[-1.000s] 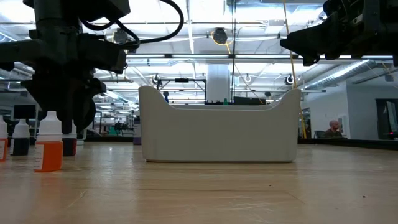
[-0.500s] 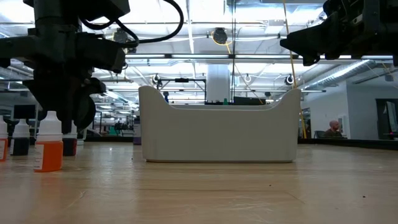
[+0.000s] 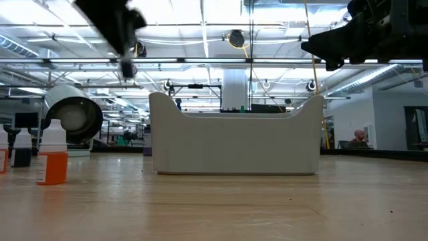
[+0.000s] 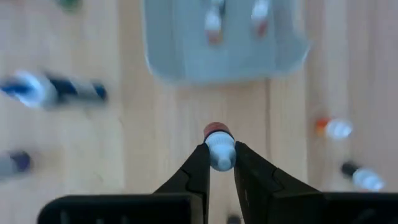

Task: Pick & Place food coloring
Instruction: Put the red food coloring bottle into the bin

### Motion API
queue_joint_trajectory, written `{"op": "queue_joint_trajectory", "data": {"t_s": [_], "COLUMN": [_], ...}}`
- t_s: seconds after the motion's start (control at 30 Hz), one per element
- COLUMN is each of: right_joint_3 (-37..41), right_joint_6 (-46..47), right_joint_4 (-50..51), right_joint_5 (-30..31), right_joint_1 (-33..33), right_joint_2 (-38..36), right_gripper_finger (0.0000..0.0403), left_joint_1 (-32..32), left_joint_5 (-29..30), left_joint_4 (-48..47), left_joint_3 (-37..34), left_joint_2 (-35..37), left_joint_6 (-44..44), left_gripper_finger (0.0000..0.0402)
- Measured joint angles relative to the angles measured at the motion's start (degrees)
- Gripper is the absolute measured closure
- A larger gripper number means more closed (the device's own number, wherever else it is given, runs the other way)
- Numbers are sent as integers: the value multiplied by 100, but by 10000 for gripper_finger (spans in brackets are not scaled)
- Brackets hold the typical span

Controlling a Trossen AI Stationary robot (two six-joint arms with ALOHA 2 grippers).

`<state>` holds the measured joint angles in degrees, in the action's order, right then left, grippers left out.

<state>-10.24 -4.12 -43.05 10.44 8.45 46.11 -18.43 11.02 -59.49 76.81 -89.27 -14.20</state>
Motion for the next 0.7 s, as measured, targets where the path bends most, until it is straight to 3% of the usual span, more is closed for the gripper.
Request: {"op": "queue_joint_trajectory", "data": {"t_s": [0.13, 0.47, 0.7], "right_joint_3": [0, 0, 0], "right_joint_6": [0, 46, 46], "right_joint_4": [0, -39, -39], "right_joint_5": [0, -2, -15], "right_joint_1": [0, 2, 2], "right_joint_2": [0, -2, -2], "right_gripper_finger": [298, 298, 298], "left_joint_1": [155, 374, 437], "left_joint_5": [193, -657, -731], "left_joint_4": [103, 77, -72], "left_joint_3": [590, 1626, 2037], "left_joint_2": [-161, -1810, -2541], "left_joint_6": [501, 2043, 2440], "left_gripper_finger": [350, 350, 350]}}
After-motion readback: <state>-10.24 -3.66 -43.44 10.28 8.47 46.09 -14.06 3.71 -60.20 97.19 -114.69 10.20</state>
